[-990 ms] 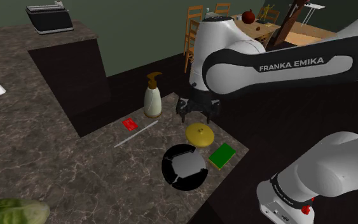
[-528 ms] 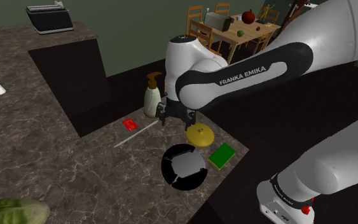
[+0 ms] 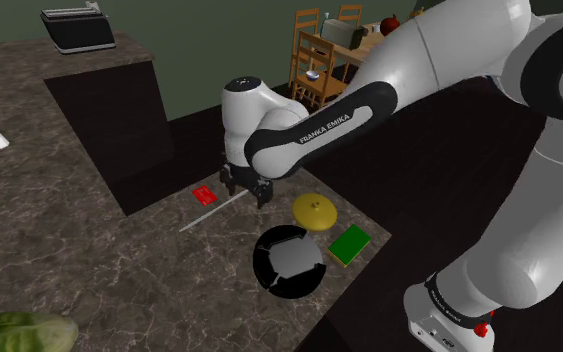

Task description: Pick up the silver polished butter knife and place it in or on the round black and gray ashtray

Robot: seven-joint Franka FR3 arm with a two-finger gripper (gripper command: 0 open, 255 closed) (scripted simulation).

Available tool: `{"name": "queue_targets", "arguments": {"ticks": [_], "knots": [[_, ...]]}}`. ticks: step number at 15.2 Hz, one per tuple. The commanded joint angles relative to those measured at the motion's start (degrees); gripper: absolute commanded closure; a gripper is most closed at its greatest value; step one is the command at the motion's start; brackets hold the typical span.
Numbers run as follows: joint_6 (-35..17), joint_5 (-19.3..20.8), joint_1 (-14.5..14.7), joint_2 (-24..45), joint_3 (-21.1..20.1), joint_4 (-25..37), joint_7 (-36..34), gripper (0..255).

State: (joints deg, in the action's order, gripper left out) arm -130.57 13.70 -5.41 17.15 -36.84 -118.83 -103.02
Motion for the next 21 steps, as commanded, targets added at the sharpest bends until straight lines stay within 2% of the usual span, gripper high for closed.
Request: {"name": "queue_targets", "arguments": {"ticks": [1,5,10,21], "knots": [[0.6,3.7,2.8,5.2,2.2,4.9,-6.2,0],[1.7,7.9,7.7,14.1,7.0,14.4,-14.6,0],[3.9,10.1,12.3,24.1,11.9,26.9,-21.7,0],[0.4,11.7,13.0,27.7,13.3,27.0,-22.5,0]]}}
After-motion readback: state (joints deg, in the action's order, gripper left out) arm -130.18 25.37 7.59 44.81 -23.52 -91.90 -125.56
